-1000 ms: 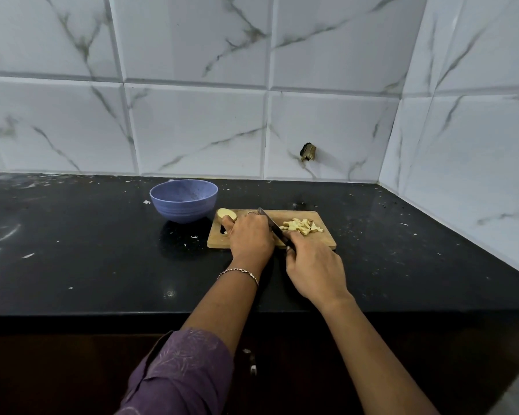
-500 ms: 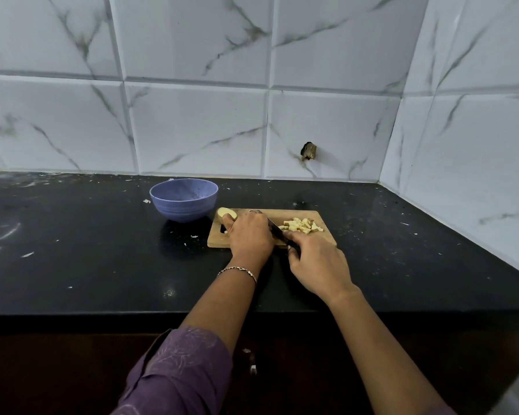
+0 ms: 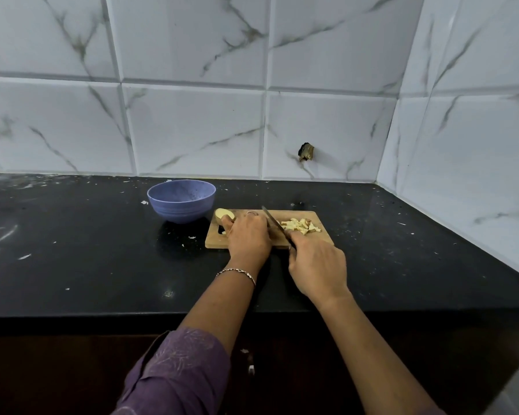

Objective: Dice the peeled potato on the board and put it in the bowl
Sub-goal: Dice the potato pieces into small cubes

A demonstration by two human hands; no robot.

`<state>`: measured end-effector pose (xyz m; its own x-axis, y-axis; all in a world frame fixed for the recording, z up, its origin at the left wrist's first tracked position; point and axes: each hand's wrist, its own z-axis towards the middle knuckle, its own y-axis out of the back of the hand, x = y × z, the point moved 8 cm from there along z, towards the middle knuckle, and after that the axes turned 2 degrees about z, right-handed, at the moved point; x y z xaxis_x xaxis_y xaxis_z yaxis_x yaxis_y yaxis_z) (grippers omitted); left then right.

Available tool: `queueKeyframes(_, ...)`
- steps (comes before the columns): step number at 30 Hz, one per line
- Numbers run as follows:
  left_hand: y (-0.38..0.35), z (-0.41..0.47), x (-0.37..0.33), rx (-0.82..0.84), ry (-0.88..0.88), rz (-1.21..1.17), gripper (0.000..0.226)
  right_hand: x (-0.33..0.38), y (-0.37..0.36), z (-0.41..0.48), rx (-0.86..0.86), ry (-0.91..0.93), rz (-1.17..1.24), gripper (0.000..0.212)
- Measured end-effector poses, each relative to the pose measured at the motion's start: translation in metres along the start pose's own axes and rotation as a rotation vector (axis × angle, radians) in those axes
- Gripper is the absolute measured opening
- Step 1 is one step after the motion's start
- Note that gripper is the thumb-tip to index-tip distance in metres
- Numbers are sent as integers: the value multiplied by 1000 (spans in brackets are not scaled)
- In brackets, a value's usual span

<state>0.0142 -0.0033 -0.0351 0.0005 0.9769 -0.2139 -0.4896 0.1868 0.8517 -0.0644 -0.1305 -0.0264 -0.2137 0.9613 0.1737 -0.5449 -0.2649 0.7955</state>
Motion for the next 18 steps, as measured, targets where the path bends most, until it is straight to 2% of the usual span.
queueKeyframes(3, 2, -1, 1, -6, 3, -15, 18, -5, 3, 1, -29, -49, 40, 34)
queueKeyframes(8, 16, -10, 14, -51, 104, -113, 15, -8, 8, -2, -40, -76, 89, 40)
queueKeyframes(18, 31, -32, 43, -110, 278, -283, 24, -1, 19, -15, 5, 28, 170, 35)
